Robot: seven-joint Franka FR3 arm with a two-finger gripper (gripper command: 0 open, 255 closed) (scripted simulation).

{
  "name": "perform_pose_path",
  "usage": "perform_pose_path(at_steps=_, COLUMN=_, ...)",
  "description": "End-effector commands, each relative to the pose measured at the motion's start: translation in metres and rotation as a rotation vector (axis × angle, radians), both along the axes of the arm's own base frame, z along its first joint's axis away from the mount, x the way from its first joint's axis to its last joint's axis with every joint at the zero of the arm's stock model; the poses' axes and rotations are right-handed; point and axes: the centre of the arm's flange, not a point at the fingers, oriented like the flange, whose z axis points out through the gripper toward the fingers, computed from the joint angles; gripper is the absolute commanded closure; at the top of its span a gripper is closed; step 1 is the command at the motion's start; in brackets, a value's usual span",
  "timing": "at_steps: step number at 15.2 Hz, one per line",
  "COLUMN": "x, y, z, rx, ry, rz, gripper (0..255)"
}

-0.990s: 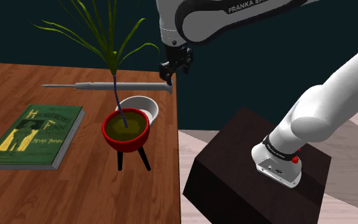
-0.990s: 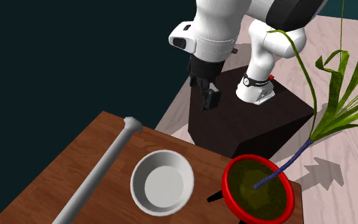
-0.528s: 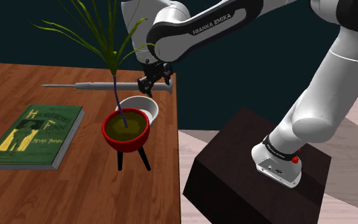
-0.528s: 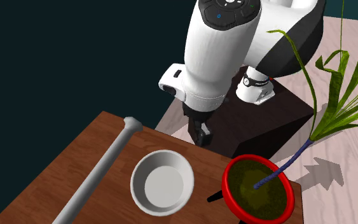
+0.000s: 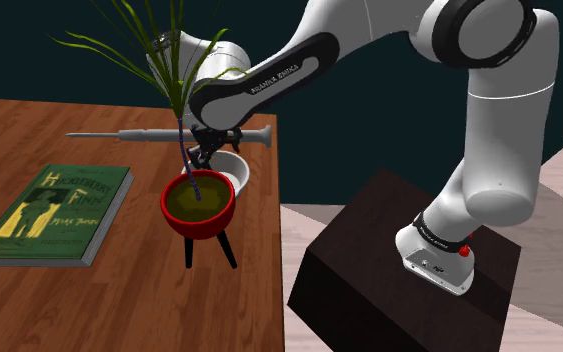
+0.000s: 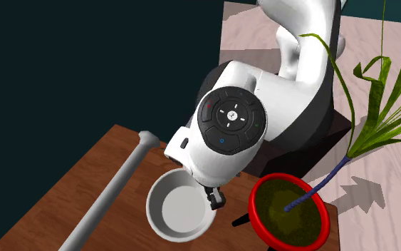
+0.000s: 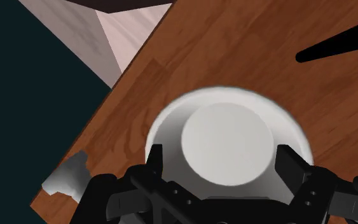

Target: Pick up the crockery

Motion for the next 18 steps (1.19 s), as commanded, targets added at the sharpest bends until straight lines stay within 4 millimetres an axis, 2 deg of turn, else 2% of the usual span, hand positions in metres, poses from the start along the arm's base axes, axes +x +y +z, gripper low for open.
perform_pose_path(at_steps=1, x=0.014, y=0.019, z=-0.017, rx=-0.013, ry=0.003, rz=-0.004, gripper=0)
perform_pose_path(at_steps=10, x=0.075, y=0.089, z=-0.102, rx=-0.062, ry=0.017, rz=-0.017, gripper=0)
perform_pose_path(at_steps=18, x=0.079, y=0.093, z=-0.144, rx=-0.065, ry=0.018, rz=-0.018, gripper=0)
